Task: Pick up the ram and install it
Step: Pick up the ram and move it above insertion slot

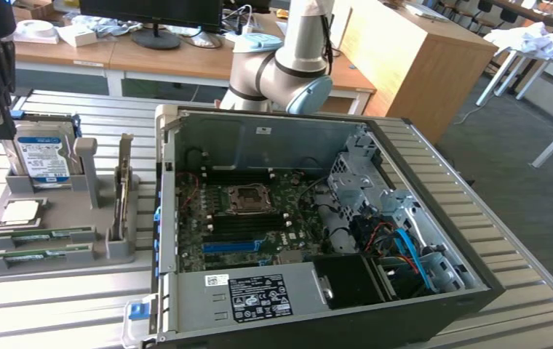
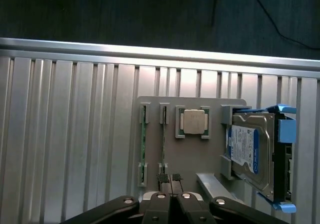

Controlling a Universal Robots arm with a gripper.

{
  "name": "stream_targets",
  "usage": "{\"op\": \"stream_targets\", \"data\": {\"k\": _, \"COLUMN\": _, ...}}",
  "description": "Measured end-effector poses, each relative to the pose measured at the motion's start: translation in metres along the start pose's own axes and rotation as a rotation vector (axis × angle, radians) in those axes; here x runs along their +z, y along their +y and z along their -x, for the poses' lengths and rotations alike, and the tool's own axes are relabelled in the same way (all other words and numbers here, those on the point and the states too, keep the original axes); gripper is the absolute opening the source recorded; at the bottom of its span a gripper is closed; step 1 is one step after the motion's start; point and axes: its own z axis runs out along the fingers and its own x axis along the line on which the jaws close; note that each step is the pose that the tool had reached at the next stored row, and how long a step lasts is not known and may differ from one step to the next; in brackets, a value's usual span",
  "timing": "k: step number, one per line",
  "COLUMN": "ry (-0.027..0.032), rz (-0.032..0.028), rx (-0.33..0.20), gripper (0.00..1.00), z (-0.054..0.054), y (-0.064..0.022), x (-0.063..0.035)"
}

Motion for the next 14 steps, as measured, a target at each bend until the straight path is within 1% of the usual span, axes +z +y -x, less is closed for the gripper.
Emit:
{"op": "stream_targets", "data": {"k": 12, "ry": 0.0, "rz": -0.0001, "rx": 0.0, "gripper": 0.1, "z": 0.0, "y": 0.0, "x": 0.0001}}
{"op": "stream_targets", "data": {"k": 13, "ry": 0.0, "rz": -0.0001, "rx": 0.0, "gripper": 0.11, "z": 0.0, "y": 0.0, "x": 0.0001}}
{"op": "stream_targets", "data": {"k": 14, "ry": 0.0, "rz": -0.0002, "rx": 0.0, "gripper": 0.17, "z": 0.0, "y": 0.0, "x": 0.0001}}
